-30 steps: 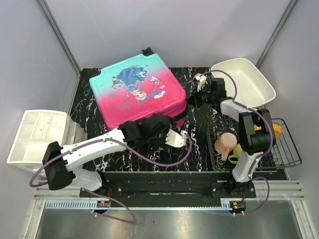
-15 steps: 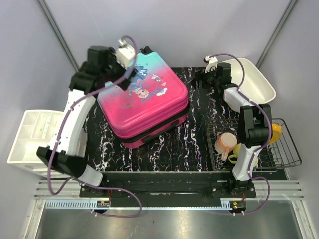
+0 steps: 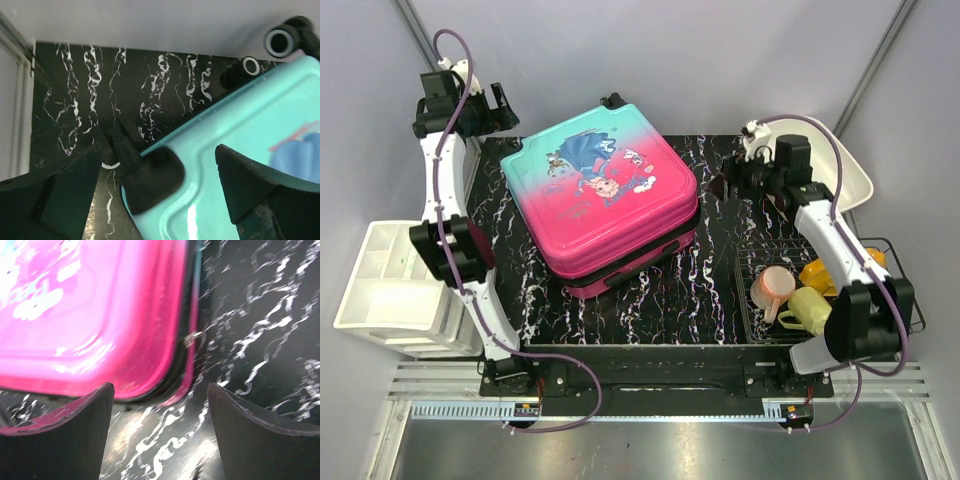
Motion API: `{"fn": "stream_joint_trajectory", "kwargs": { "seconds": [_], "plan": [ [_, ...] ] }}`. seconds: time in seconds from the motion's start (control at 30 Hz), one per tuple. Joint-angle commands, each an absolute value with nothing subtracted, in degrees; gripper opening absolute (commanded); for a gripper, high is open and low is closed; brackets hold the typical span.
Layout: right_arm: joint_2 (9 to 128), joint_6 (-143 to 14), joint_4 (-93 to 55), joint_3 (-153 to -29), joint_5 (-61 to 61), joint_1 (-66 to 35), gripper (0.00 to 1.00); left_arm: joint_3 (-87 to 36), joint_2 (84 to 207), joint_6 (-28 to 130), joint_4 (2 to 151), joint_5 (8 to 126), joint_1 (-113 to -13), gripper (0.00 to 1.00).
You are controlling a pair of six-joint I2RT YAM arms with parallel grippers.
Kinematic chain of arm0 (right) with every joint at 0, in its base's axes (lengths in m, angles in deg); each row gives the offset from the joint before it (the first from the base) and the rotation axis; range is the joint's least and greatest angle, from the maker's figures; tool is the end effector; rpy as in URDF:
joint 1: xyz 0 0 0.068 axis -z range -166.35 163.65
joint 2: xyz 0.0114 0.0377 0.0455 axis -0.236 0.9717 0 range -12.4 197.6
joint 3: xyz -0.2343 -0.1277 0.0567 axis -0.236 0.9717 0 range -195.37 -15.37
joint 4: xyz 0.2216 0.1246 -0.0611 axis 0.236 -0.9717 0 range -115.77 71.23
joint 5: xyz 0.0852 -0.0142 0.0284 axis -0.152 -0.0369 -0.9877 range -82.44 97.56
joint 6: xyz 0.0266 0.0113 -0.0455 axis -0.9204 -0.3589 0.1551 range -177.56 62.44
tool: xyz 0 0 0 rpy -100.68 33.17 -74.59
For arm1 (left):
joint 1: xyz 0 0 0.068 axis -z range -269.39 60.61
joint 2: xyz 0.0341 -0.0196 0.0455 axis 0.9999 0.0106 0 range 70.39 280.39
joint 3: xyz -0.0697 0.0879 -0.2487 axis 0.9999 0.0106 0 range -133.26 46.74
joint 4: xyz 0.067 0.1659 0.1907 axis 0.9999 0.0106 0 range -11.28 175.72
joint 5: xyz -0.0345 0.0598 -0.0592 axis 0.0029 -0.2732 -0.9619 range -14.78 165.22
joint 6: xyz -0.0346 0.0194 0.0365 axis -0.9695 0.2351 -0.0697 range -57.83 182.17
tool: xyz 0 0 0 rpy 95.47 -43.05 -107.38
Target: Open, take out, and arrange the luggage
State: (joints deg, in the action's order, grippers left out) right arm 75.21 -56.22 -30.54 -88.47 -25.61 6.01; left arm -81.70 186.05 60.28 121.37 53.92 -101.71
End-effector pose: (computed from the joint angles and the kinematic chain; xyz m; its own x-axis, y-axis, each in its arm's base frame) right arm 0.3486 0.0665 0.3280 -0.4247 -0.0768 -0.9021 -0.6076 0.7628 0.2211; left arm 0.4453 0.0840 0.4109 -0.4897 -0.1385 -0.8608 0.0928 0.9734 -0.2094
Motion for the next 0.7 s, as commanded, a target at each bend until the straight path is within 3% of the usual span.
{"fn": "stream_joint_trajectory", "kwargs": {
  "seconds": [0.0,0.3,0.6,0.67],
  "plan": [
    [68.12,-60.10,-38.89,-83.14,-29.27,1.62,0.83,-82.73,189.04,49.52,113.54,53.85,-101.96,0.99],
    [67.31,-58.01,-40.12,-77.86,-30.23,-4.98,0.83,-82.12,195.81,51.80,115.90,74.66,-101.35,0.99],
    [75.48,-54.04,-33.54,-80.58,-27.26,-6.47,0.83,-70.17,193.99,60.14,121.43,71.28,-99.15,0.99],
    [76.72,-53.87,-31.18,-81.63,-23.39,-6.39,0.85,-62.64,190.38,61.11,121.35,68.21,-98.62,0.91]
  ]
}}
